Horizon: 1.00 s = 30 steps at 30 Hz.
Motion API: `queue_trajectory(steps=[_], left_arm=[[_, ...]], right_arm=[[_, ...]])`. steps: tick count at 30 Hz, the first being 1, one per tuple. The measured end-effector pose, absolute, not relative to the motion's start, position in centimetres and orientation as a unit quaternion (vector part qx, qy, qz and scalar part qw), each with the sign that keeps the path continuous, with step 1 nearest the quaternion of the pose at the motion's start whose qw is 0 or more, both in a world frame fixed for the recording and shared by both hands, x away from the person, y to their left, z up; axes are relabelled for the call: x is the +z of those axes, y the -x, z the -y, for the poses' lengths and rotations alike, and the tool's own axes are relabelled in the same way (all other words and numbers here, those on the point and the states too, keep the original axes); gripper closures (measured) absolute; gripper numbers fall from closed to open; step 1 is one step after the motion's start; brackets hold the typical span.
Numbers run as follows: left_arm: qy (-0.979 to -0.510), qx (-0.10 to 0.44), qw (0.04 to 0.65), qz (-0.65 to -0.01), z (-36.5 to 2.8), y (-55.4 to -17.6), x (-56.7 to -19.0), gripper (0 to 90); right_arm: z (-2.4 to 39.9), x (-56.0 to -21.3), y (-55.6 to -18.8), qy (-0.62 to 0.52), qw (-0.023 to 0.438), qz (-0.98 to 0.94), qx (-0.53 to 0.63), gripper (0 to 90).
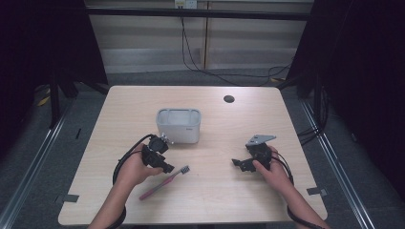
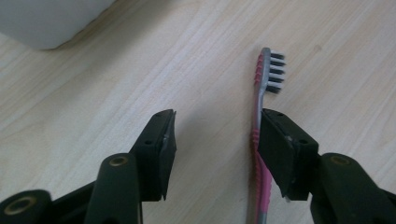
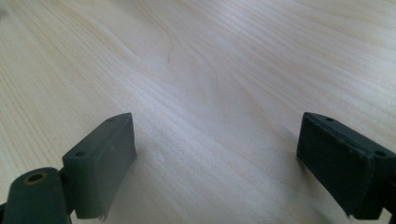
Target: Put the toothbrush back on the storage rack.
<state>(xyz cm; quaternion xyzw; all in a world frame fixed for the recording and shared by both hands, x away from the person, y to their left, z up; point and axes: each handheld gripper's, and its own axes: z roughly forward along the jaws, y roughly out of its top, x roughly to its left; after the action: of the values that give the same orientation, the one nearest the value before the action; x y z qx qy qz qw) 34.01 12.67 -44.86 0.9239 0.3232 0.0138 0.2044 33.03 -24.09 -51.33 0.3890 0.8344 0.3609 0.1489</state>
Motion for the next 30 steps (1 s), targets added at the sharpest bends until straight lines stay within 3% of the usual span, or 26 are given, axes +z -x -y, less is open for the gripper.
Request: queue_trajectory(steps=[17,30], left_arm=[[-0.936,-0.016,0.175,-0.304,-11.0,-33.7,-45.7,57.1],[-0.945,-0.036,0.153,-0.287,-9.8,-33.7,-46.2,70.2]], right_arm=[[24.1,-51.3,-33.0,-0.389,0.149,-0.834,0.361,11.1],[24.1,-51.3,-33.0,-0.389,0.149,-0.834,0.361,11.1]])
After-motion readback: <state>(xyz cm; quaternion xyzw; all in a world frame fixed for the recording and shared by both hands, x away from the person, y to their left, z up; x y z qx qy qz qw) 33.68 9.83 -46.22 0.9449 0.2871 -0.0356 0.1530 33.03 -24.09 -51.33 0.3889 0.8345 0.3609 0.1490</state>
